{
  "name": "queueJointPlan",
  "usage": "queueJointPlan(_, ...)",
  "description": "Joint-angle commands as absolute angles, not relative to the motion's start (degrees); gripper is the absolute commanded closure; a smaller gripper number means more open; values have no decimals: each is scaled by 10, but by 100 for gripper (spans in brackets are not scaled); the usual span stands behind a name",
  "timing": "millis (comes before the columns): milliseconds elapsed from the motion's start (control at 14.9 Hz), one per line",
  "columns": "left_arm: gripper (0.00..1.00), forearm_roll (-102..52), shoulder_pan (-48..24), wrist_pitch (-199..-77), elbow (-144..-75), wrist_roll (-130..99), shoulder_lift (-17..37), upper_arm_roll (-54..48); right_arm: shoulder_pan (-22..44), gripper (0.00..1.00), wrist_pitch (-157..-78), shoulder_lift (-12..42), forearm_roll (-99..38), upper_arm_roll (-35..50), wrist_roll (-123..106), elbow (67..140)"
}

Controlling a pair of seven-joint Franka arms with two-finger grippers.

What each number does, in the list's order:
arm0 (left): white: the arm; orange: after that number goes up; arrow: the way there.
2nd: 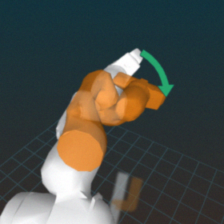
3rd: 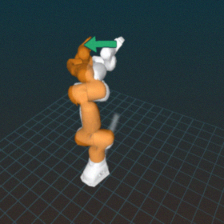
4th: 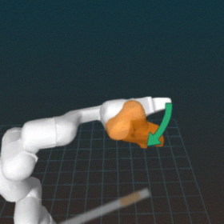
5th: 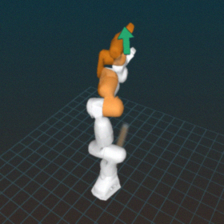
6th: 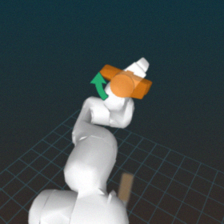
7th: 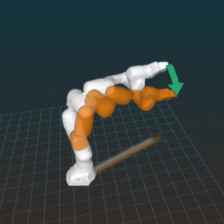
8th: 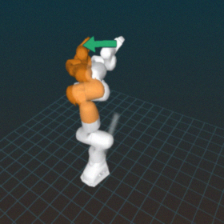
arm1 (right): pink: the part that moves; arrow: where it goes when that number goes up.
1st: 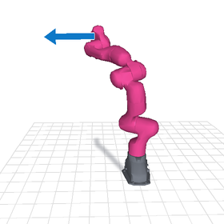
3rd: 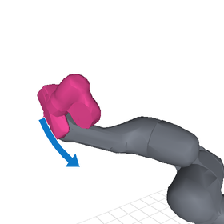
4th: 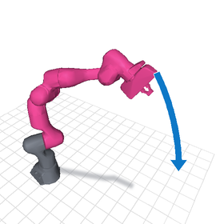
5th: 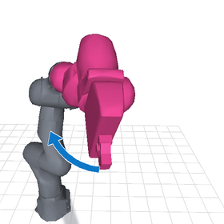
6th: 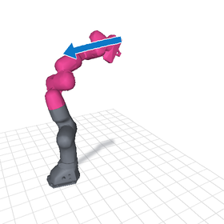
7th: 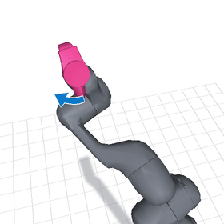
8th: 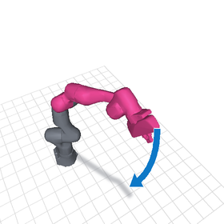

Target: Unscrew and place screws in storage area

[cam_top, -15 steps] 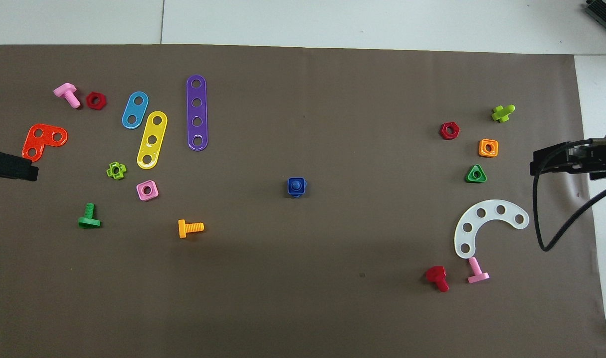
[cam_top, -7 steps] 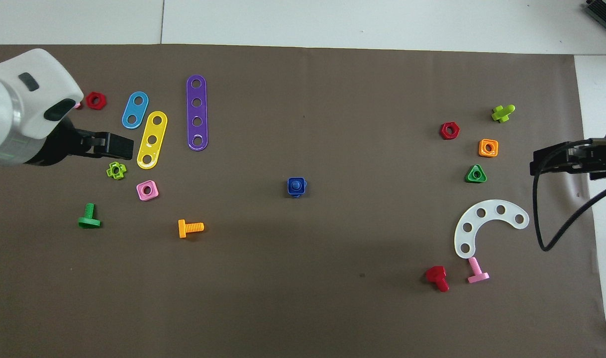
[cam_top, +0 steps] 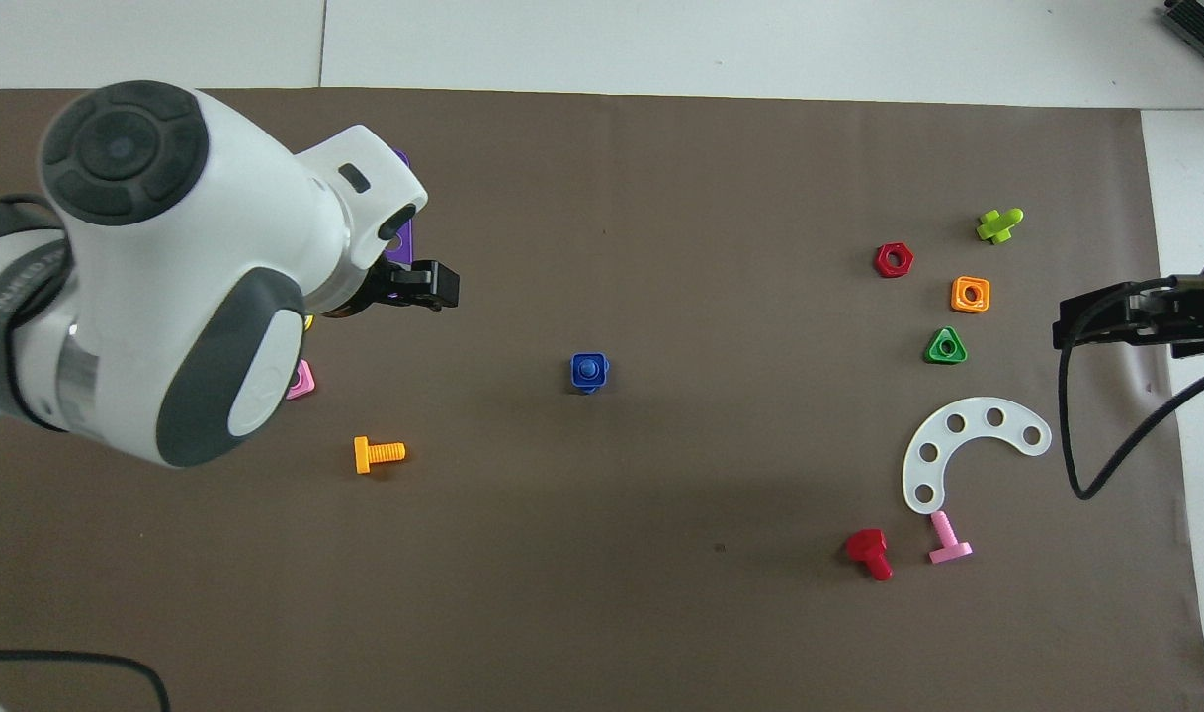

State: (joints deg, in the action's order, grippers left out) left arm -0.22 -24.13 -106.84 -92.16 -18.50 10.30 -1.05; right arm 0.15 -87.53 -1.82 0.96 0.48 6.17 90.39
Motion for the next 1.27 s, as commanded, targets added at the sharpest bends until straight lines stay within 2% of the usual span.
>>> queueJointPlan(0, 0, 6, -275, -1108, -923, -235, 133, -1, -9, 0, -871, -16, -1, 11, 48, 899)
queueJointPlan(536, 0, 20, -355, -1224, -925, -294, 235, -3, -9, 0, -871, -17, -1, 11, 48, 901)
queueJointPlan(737, 0, 20, -364, -1241, -930, -299, 251, -3, -9, 0, -871, -17, -1, 11, 48, 901)
queueJointPlan(1205, 3, 19, -382, -1309, -991, -307, 259, -3, -9, 0, -872, -17, -1, 11, 48, 902)
